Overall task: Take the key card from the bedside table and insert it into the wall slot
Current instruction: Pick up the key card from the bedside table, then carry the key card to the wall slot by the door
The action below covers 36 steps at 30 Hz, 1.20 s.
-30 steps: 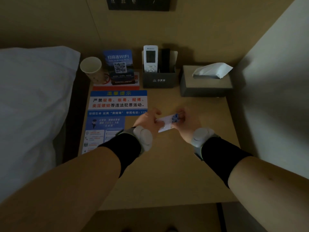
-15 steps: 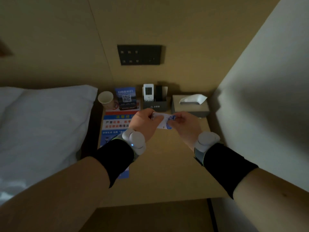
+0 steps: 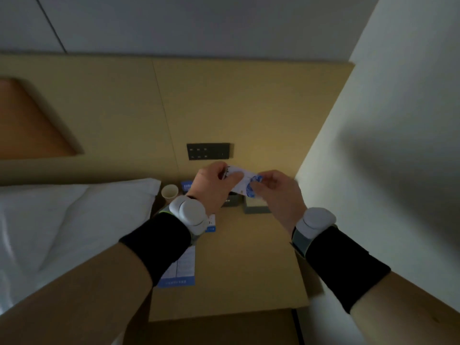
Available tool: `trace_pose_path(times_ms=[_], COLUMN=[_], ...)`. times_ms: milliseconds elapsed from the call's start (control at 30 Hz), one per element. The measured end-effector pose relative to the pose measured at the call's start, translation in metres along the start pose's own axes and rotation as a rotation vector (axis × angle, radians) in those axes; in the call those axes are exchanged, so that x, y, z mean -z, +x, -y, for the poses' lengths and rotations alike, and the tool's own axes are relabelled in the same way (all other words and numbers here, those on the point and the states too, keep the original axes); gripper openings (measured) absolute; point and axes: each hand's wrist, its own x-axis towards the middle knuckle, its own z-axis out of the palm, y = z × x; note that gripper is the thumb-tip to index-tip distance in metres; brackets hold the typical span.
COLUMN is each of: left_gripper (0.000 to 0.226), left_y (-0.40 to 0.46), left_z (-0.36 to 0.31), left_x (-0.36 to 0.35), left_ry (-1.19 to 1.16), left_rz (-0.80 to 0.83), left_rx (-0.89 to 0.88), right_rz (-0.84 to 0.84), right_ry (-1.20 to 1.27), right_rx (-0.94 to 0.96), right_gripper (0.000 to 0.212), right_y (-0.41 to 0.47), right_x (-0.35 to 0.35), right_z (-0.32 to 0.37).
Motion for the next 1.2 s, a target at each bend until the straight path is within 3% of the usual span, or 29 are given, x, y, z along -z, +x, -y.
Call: trace_pose_path(times_ms=[267, 533, 800, 867, 1000, 1200], left_gripper=[0.042, 0.064, 0.072, 0.065, 0.020, 0.022], left_y=[-0.007, -0.026, -0.038, -0.041, -0.057, -0.097], left_z=[-0.112, -0.204, -0.281, -0.292, -0.304, -0.310], left_x=[0.058, 0.089, 0.090, 0.090, 0.094, 0.101], left_ry=[0.075, 0.275, -0.114, -0.190, -0.251, -0.234], left_rz=[-0.022, -0.125, -0.035, -0.010, -0.002, 0.118], left_rx=[-0.164, -0.130, -0.076, -0.116, -0.207, -0.327], right_rz=[-0.009, -0.130, -0.285, -0.308, -0.348, -0.359], right_ry=[0.043, 0.041, -0.032, -0.048, -0.171, -0.305], right_rx=[0.101, 0.284, 0.551, 0.616, 0.675, 0.641], right_gripper=[0.009, 0.011, 0.008, 0.008, 0.015, 0.031], right_y=[-0.012, -0.027, -0.058, -0.072, -0.113, -0.185], right_x=[0.061, 0.116, 0.143, 0.146, 0.152, 0.161], right_z=[0.108, 0.184, 0.237, 0.244, 0.258, 0.268])
